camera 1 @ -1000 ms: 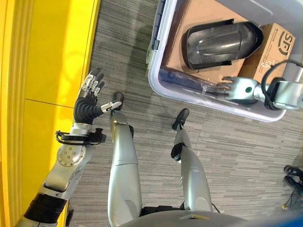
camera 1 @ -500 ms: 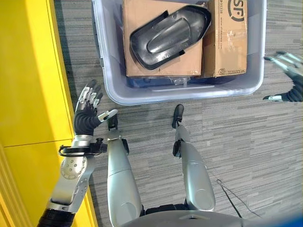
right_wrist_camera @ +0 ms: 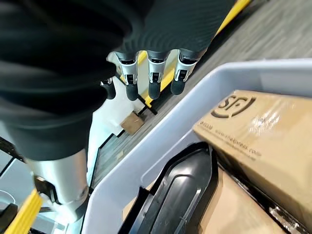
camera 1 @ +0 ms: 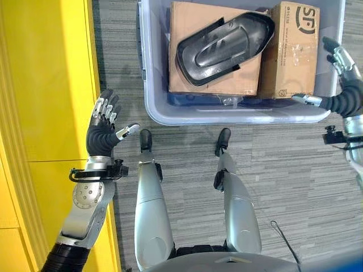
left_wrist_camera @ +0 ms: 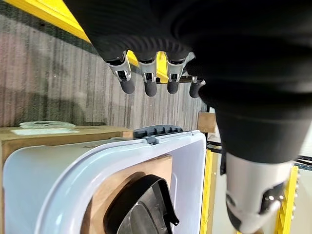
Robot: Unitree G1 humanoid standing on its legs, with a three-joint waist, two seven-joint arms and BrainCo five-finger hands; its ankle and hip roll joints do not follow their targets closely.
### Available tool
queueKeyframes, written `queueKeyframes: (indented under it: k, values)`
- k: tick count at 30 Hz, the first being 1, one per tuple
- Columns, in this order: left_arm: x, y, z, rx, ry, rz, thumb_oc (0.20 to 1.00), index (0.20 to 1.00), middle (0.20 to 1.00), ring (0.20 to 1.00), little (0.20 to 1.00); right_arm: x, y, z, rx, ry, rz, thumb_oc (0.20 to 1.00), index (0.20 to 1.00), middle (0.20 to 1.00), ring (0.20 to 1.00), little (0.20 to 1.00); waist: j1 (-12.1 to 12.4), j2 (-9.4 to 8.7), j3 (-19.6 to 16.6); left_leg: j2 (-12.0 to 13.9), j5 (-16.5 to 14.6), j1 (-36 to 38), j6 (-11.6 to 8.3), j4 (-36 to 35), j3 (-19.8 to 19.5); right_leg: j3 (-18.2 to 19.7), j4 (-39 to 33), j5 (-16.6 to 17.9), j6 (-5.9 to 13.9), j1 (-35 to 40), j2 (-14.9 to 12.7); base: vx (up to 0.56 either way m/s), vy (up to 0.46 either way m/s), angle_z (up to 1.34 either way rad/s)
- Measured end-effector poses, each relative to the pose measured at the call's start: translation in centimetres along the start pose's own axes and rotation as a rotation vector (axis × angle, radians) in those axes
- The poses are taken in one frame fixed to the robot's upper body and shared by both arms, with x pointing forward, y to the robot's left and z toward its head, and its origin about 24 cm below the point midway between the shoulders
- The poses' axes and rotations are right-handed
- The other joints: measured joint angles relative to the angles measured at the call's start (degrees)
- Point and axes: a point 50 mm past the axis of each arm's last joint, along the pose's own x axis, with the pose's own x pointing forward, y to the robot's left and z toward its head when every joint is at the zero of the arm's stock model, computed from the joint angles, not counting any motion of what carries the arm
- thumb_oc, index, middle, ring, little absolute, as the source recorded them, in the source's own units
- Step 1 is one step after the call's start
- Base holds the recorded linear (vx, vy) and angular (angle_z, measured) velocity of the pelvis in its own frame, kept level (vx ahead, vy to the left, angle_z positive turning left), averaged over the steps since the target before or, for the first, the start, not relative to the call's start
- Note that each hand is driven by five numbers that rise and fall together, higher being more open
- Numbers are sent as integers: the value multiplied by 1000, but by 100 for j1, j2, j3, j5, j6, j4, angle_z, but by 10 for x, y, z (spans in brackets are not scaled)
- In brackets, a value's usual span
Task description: Move parts from the plastic box to the shelf.
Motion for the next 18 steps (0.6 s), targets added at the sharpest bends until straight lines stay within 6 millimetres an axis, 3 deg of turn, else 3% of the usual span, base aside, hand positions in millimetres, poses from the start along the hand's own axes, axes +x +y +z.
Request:
queueKeyframes:
  k: [4, 10, 14, 18]
  values:
    - [3, 5, 5, 16, -31, 44, 1000, 1000, 1000, 1000, 1000, -17, 22, -5, 244, 36, -110, 1000, 1000, 1000, 1000, 1000, -12, 126, 77, -22, -8, 122, 11, -19, 33, 16, 6, -68, -23, 92, -33, -16, -4, 0]
    - [20, 6, 29, 100, -187, 95, 1000, 1000, 1000, 1000, 1000, -31, 49, -8, 365, 97, -101, 1000, 1000, 1000, 1000, 1000, -38, 306, 184, -99, -6, 264, 72, -33, 170, 117, 36, -38, 13, 129, -126, -18, -8, -2]
    - [55, -17, 84, 316, -539, 44, 1000, 1000, 1000, 1000, 1000, -30, 70, -7, 437, 94, -100, 1000, 1000, 1000, 1000, 1000, -96, 324, 191, -99, 9, 513, 62, -108, 222, 155, 40, -40, 19, 315, -131, 11, -29, -3]
    - [70, -42, 112, 338, -752, 65, 1000, 1000, 1000, 1000, 1000, -31, 76, -11, 456, 115, -123, 1000, 1000, 1000, 1000, 1000, -233, 333, 193, -106, -13, 688, 94, -116, 349, 302, 95, -14, 47, 370, -155, 3, -5, -10]
